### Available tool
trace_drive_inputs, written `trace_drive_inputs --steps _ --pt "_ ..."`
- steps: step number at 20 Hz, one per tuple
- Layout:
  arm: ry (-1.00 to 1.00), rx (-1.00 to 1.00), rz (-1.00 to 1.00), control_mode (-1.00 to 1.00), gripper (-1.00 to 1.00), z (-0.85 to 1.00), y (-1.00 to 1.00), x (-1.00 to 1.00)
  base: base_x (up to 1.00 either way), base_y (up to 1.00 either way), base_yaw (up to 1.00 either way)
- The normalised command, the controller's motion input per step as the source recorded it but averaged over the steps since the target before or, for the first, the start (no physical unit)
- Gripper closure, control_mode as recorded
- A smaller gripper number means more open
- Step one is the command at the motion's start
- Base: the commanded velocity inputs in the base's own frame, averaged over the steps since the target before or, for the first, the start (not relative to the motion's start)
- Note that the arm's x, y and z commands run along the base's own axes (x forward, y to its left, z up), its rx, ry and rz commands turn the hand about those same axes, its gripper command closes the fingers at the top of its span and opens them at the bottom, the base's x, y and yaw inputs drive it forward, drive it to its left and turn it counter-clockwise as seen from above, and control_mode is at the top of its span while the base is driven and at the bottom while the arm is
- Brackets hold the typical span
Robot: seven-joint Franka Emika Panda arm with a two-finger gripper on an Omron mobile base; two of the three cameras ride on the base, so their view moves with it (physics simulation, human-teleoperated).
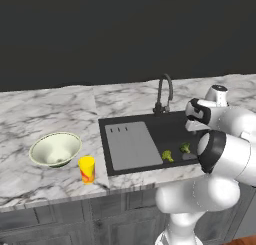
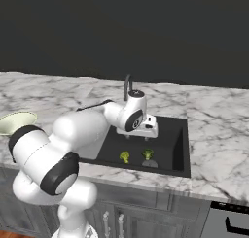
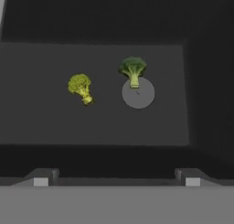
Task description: Remove the broccoli and broccoli from the sink. Then move the bowl and cup from the counter to the sink for washing.
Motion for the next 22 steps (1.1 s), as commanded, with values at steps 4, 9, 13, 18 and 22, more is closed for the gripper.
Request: trace_drive_inputs --steps 4,9,13,18,22 --pt "0.00 0.00 0.04 -1.00 -1.00 -0.11 -0.04 0.19 0.00 0.00 0.00" --pt "0.00 0.00 0.04 -1.00 -1.00 -0.11 -0.05 0.18 0.00 0.00 0.00" --pt "0.00 0.00 0.03 -1.00 -1.00 -0.11 -0.04 0.18 0.00 0.00 0.00" --pt "0.00 0.00 0.03 -1.00 -1.00 -0.11 -0.04 0.18 0.00 0.00 0.00" --pt "0.00 0.00 0.02 -1.00 -1.00 -0.12 -0.03 0.18 0.00 0.00 0.00"
